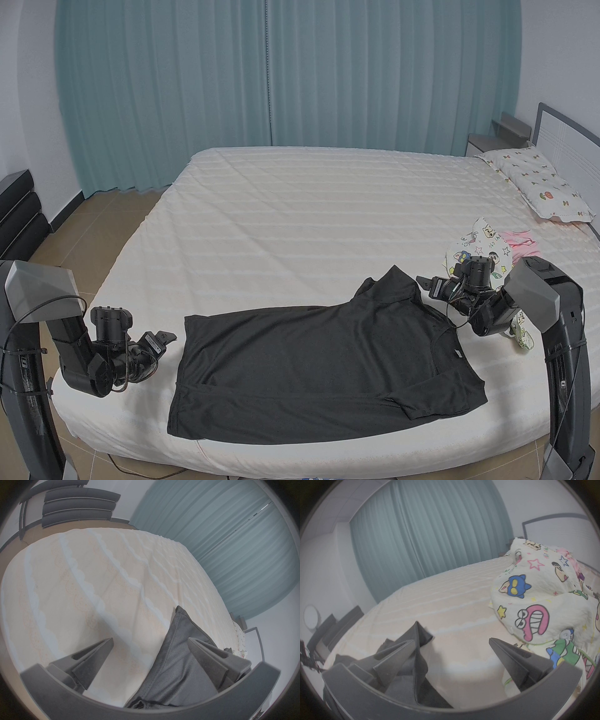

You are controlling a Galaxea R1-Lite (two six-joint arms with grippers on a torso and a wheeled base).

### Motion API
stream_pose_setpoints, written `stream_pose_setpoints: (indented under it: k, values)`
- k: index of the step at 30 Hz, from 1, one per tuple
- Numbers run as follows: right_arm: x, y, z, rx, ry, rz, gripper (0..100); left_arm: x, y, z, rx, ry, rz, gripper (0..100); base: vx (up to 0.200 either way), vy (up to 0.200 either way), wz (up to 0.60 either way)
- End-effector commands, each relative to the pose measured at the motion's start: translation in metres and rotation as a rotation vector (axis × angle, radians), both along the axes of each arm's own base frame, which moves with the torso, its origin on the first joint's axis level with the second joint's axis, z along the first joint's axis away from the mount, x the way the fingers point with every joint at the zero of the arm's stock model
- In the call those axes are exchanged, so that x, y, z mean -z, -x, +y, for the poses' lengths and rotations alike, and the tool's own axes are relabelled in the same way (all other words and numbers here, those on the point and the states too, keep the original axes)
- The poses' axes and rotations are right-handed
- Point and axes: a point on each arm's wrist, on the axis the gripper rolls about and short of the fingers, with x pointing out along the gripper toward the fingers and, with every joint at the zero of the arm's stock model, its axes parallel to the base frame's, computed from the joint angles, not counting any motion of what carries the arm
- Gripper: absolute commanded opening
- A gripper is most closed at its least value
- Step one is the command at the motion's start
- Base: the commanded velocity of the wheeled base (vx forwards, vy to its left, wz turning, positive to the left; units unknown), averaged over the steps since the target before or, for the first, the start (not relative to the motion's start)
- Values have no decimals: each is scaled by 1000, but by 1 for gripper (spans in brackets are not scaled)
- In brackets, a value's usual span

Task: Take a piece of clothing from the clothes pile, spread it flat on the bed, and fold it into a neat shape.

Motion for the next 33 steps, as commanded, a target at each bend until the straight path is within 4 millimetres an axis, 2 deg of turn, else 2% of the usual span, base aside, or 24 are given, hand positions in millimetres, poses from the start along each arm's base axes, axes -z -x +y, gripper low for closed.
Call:
stream_pose_setpoints:
  k: [1,6,11,12,13,15,19,24,33]
  values:
    - [-14,0,4,-7,-51,-32,100,-3,-2,0,-2,-3,-13,100,0,0,0]
    - [-27,13,10,-50,-122,-11,100,-27,-14,0,-5,-11,-107,100,0,0,0]
    - [-21,28,20,-107,-108,26,100,-35,-30,-8,38,-37,-168,100,0,0,0]
    - [-19,34,28,-130,-81,24,100,-33,-45,-10,75,-80,-177,100,0,0,0]
    - [-19,34,28,-130,-81,24,100,-33,-45,-10,75,-80,-177,100,0,0,0]
    - [-21,42,35,-148,-70,35,100,-23,-69,-13,125,-137,-152,100,0,0,0]
    - [-21,51,37,-155,-67,58,100,-22,-94,-19,149,-139,-153,100,0,0,0]
    - [-21,53,38,-154,-67,53,100,-7,-107,-31,191,-143,-118,100,0,0,0]
    - [-19,54,36,-135,-61,59,100,7,-106,-42,208,-152,-94,100,0,0,0]
